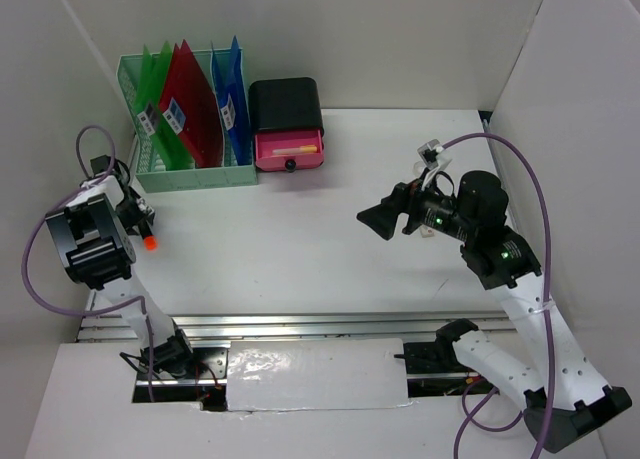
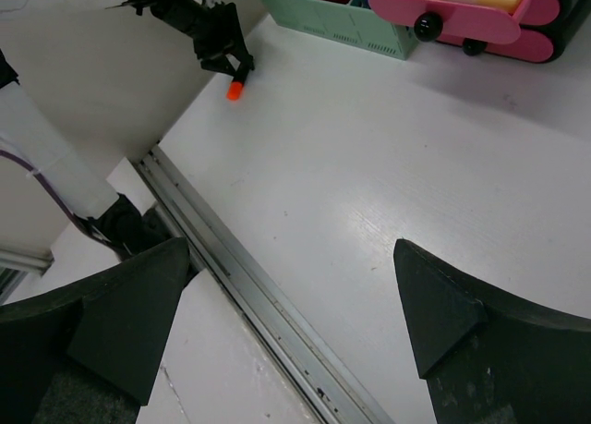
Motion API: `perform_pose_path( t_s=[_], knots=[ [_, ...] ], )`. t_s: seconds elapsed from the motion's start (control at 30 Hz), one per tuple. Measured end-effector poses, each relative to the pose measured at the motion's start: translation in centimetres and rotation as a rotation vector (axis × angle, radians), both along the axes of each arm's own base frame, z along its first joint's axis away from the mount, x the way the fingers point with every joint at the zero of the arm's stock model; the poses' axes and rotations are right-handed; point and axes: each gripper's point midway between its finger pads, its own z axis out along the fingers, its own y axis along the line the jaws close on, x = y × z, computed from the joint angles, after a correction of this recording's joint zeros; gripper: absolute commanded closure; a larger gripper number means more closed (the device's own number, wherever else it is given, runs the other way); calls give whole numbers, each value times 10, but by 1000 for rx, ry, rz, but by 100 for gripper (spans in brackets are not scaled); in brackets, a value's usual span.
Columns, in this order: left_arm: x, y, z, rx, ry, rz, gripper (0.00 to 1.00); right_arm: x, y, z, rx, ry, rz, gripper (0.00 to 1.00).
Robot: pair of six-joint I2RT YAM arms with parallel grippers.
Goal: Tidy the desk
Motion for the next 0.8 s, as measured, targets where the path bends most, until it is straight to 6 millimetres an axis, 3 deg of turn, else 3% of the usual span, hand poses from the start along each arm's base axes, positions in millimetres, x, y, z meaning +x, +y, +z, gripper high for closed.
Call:
perform_pose_path(
  t_s=[0.1, 0.2, 0.37, 0.57, 0.67, 0.8],
  knots=[
    [1, -1, -3, 13, 19, -6, 44, -1, 0, 1, 1, -3, 0, 0],
    [5, -8, -3, 30, 28, -24, 54, -1, -1, 2, 2, -6, -1, 0],
    [12, -25, -3, 53, 36, -64, 100, -1, -1, 2, 3, -8, -3, 0],
    [1, -37, 5, 41, 29, -20, 100, 0, -3, 3, 1, -13, -19, 0],
    [-10, -48, 34, 53, -30, 26, 100, 3, -5, 2, -2, -14, -38, 0],
    [-16, -72, 110, 93, -256, 53, 100, 6, -8, 2, -3, -10, -66, 0]
  ],
)
